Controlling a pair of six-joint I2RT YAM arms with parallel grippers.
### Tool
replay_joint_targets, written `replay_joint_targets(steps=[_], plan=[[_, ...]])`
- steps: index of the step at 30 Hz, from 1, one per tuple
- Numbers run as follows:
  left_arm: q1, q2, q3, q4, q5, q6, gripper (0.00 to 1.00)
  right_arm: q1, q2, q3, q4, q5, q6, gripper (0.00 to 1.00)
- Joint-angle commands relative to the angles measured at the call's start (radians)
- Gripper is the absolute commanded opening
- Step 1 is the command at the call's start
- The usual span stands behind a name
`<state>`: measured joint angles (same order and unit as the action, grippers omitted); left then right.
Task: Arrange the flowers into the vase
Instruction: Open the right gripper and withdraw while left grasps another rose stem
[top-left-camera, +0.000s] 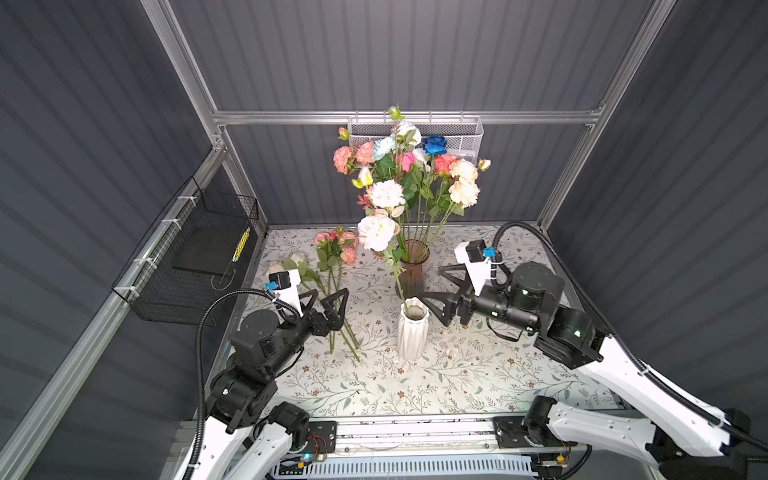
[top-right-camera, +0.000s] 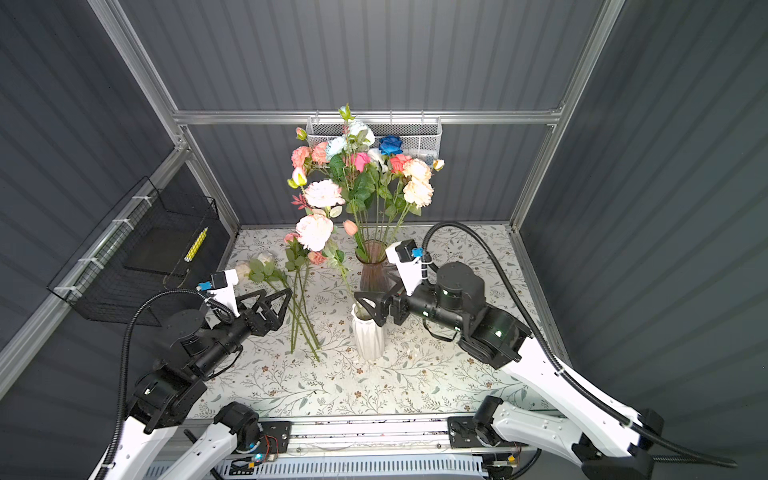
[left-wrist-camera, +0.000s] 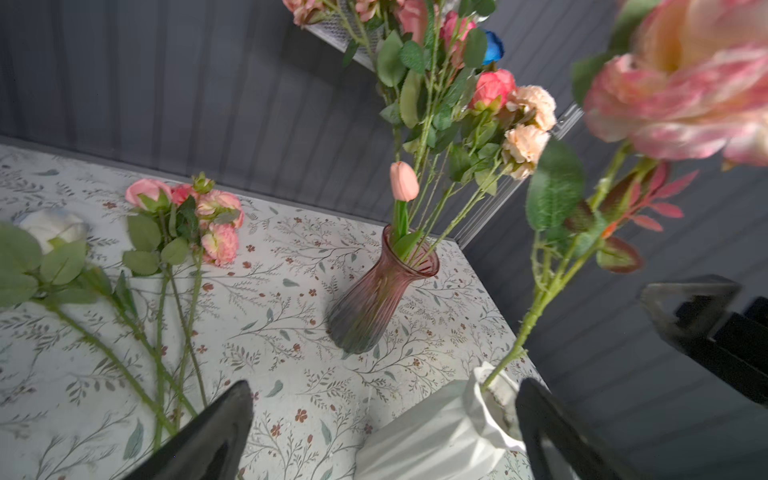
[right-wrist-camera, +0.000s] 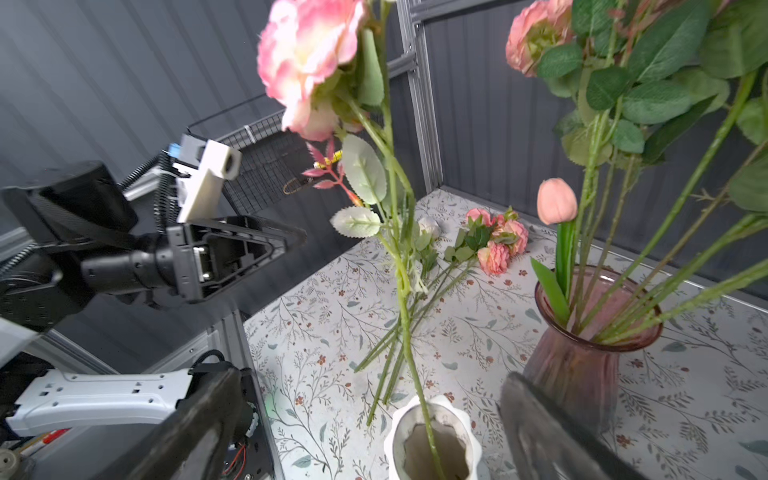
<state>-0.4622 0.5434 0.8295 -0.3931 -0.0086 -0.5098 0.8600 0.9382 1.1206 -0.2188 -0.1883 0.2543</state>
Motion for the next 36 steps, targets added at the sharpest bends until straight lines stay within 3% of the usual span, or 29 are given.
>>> replay_joint_targets(steps=[1, 3, 9, 15, 20, 23, 29, 36], plan=[[-0.001, 0.036, -0.009, -0.062, -0.120, -0.041, 1.00, -0.001, -0.080, -0.077, 0.051, -0.008, 0.070, 0.99], [-0.001, 0.081, -0.022, -0.073, -0.155, -0.039, 0.99, -0.001, -0.143, -0.132, 0.067, 0.024, 0.098, 0.99], [0.009, 0.360, -0.038, -0.037, -0.195, -0.042, 0.79, -0.004, -0.304, -0.262, 0.078, 0.095, 0.116, 0.99], [0.164, 0.649, -0.062, 0.192, -0.020, -0.084, 0.56, -0.006, -0.365, -0.290, 0.012, 0.109, 0.128, 0.99], [0.170, 0.893, 0.037, 0.224, -0.089, -0.046, 0.40, -0.008, -0.400, -0.312, -0.024, 0.133, 0.137, 0.99], [0.175, 0.996, 0.079, 0.240, -0.118, -0.049, 0.36, -0.009, -0.422, -0.326, -0.035, 0.132, 0.137, 0.99], [0.175, 1.079, 0.122, 0.263, -0.074, -0.037, 0.30, -0.009, -0.475, -0.335, -0.084, 0.172, 0.131, 0.99], [0.175, 1.055, 0.067, 0.208, -0.142, -0.057, 0.29, -0.009, -0.525, -0.339, -0.104, 0.196, 0.120, 0.99]])
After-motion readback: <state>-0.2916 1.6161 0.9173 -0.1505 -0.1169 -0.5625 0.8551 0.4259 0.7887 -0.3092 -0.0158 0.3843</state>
